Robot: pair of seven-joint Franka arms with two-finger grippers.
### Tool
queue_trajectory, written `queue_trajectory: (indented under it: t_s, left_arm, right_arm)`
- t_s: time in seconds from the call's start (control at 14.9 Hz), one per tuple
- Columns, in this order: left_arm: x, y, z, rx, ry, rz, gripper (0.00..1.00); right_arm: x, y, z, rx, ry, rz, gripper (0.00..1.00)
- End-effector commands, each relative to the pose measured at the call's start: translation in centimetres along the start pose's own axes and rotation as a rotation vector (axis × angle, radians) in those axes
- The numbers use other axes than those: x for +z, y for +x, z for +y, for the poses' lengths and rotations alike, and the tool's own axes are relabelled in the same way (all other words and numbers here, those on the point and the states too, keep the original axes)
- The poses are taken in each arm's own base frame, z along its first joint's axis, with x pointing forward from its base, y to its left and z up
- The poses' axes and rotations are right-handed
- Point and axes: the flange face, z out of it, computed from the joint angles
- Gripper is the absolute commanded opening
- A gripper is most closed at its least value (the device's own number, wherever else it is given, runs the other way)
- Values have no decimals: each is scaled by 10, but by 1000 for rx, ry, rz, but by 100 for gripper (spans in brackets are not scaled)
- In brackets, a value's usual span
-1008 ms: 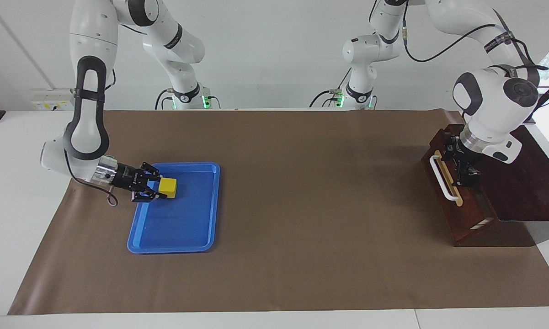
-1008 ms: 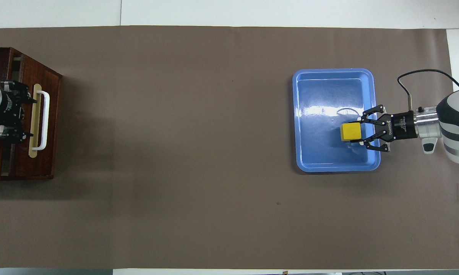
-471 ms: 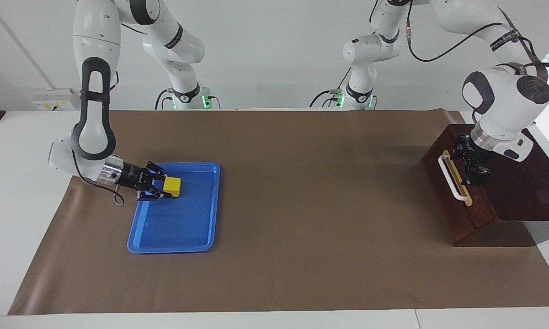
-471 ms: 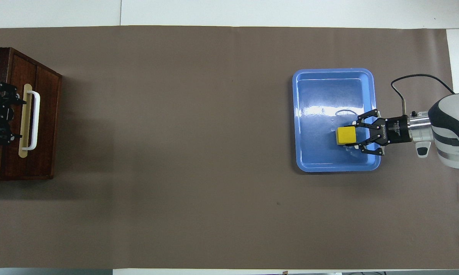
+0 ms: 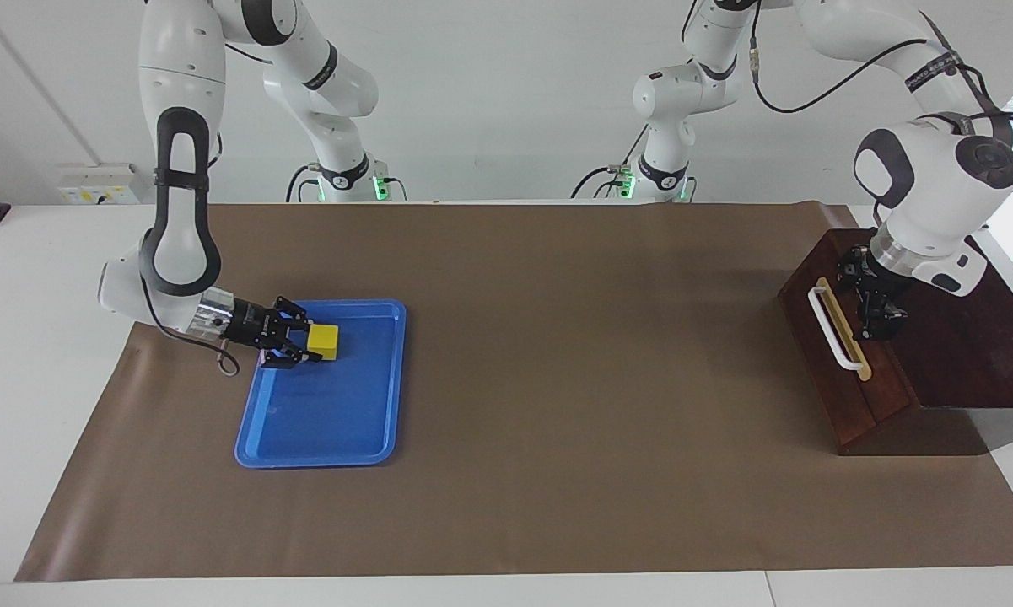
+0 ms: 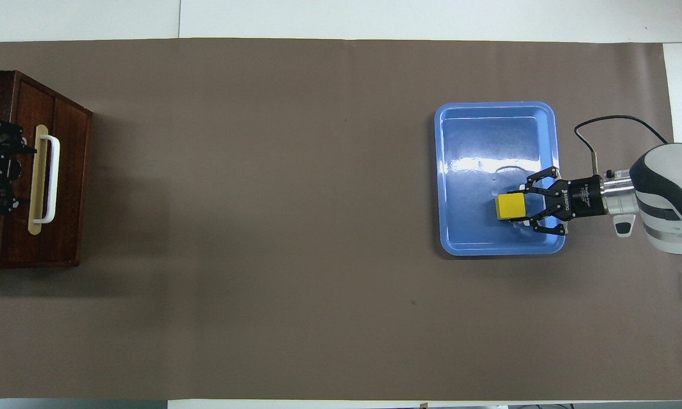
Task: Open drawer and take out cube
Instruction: 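Open the right gripper to release the cube in the tray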
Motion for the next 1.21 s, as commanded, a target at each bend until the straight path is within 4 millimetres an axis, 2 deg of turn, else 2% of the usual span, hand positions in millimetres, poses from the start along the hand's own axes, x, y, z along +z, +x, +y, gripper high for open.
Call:
queue_trajectory:
  t_s: [0.0, 0.07, 0.2, 0.34, 0.47, 0.67, 0.74, 0.87, 0.94, 1.14]
  left_arm:
    - [-44, -13, -4, 42, -11, 11, 100]
    - [-58, -23, -6, 61, -21, 13, 100]
    - [-80, -40, -10, 136, -22, 14, 100]
    - [-97, -51, -15, 223, -23, -13, 100]
    - [-113, -56, -22, 323, -37, -40, 100]
    - [-126, -63, -30, 544, 3, -61, 100]
    - [-132, -68, -33, 628, 6, -81, 100]
    - [-143, -76, -42, 762, 8, -107, 100]
    - [-154, -90, -50, 854, 5, -111, 100]
    - [-161, -100, -63, 1068, 23, -129, 100]
  right_arm:
    - [-5, -2, 8, -38, 5, 35, 88]
    - [-6, -3, 7, -53, -10, 49, 96]
    - [-14, -7, 2, -68, -18, 61, 99]
    - [-33, -25, -5, -133, -49, 135, 99]
    - [-52, -64, -14, -229, -96, 222, 99]
    - [-73, -134, -15, -408, -169, 402, 100]
    - [-86, -154, -14, -456, -193, 457, 100]
    - [-108, -178, -15, -501, -241, 485, 100]
    - [-120, -190, -16, -519, -264, 500, 100]
    - [-152, -228, -12, -644, -335, 596, 100]
